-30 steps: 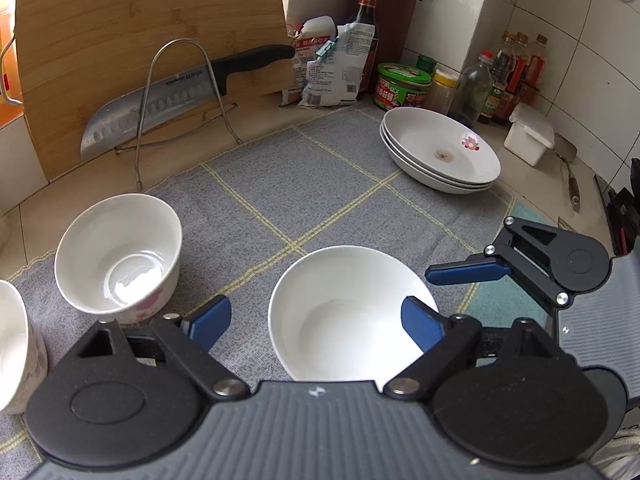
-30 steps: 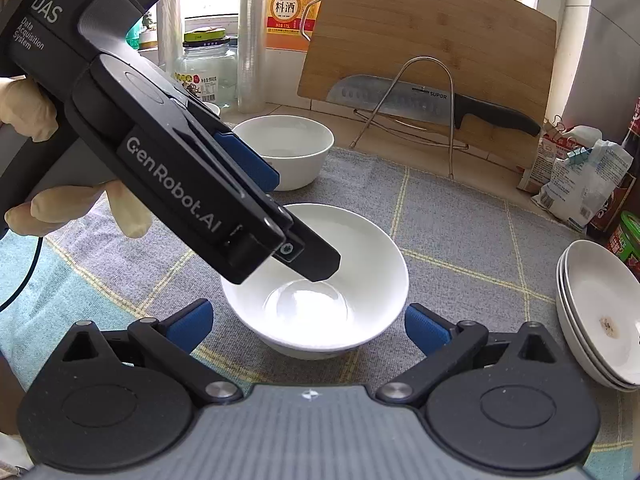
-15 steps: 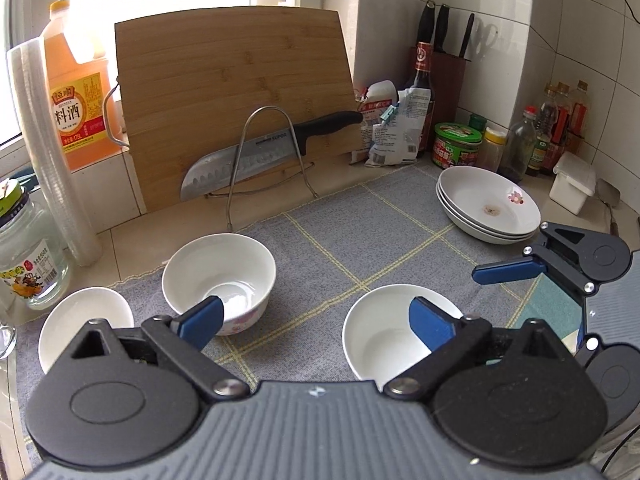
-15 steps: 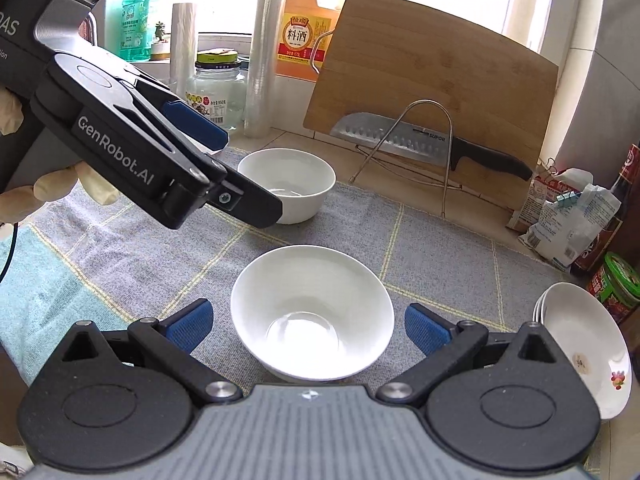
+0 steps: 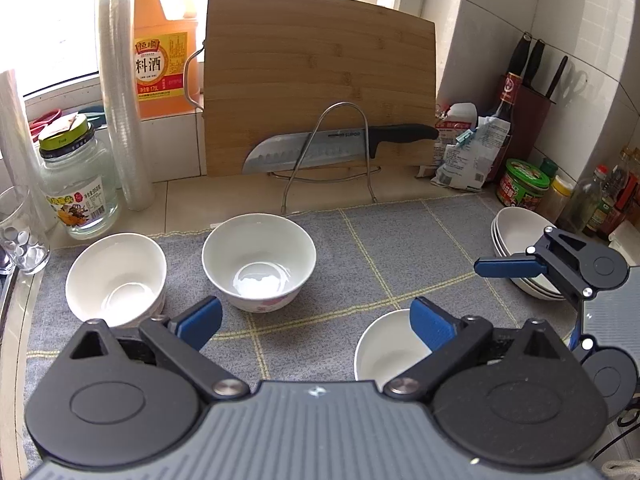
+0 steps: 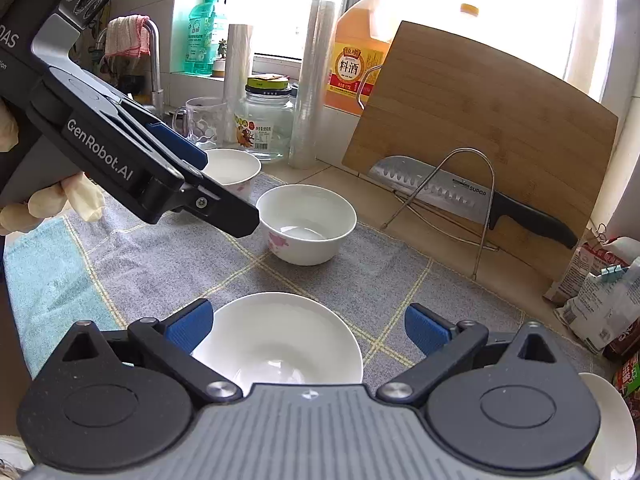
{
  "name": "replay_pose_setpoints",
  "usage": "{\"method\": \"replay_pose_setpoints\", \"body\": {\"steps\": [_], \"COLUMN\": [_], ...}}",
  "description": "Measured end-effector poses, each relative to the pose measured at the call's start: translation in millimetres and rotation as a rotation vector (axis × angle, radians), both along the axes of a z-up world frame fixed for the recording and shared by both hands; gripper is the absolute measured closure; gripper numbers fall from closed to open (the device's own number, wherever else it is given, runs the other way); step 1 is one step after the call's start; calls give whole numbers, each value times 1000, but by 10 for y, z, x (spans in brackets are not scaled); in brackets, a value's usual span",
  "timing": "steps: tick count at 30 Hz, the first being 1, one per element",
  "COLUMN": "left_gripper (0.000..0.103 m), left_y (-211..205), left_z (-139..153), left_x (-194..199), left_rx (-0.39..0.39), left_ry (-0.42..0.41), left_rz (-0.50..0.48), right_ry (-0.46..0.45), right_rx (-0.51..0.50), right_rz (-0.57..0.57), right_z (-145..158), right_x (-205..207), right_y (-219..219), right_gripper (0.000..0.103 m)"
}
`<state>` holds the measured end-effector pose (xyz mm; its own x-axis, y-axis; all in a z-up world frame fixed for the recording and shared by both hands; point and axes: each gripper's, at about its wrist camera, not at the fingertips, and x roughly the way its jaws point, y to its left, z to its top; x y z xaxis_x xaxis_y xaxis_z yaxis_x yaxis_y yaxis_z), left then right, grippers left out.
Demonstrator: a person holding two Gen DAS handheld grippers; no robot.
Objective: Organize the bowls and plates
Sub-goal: 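Lift and carry the held white bowl with the left tool, then bring the held bowl over another white bowl with the left tool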
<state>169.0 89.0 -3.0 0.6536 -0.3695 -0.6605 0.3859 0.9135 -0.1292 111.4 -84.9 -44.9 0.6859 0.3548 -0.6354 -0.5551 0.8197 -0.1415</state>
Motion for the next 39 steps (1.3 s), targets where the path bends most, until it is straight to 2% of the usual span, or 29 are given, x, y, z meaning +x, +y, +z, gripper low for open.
{"method": "replay_pose_setpoints", "body": {"steps": [8, 13, 17, 27, 34, 39], "left_gripper": [4, 4, 3, 4, 4, 12], "left_y": [15, -23, 21, 124, 107, 90], "left_z": [11, -101, -103, -209, -373, -479], "left_x": [155, 250, 405, 974, 1262, 1398], "left_rx": [42, 74, 69, 163, 182, 186], "left_ry": [-8, -33, -33, -20, 38, 69], "left_rz": [24, -51, -123, -150, -221, -250], "right_ry": [-5, 18, 34, 63, 69, 84], "right_rx": [24, 26, 24, 31, -3, -27], "right_rz": [22, -24, -74, -116, -121, -105], "right_z": [43, 19, 9, -73, -142, -225], "right_x": [78, 160, 219, 522, 732, 882], "right_y": [-16, 22, 112, 475, 663, 712], "right_gripper": [0, 0, 0, 0, 0, 0]}}
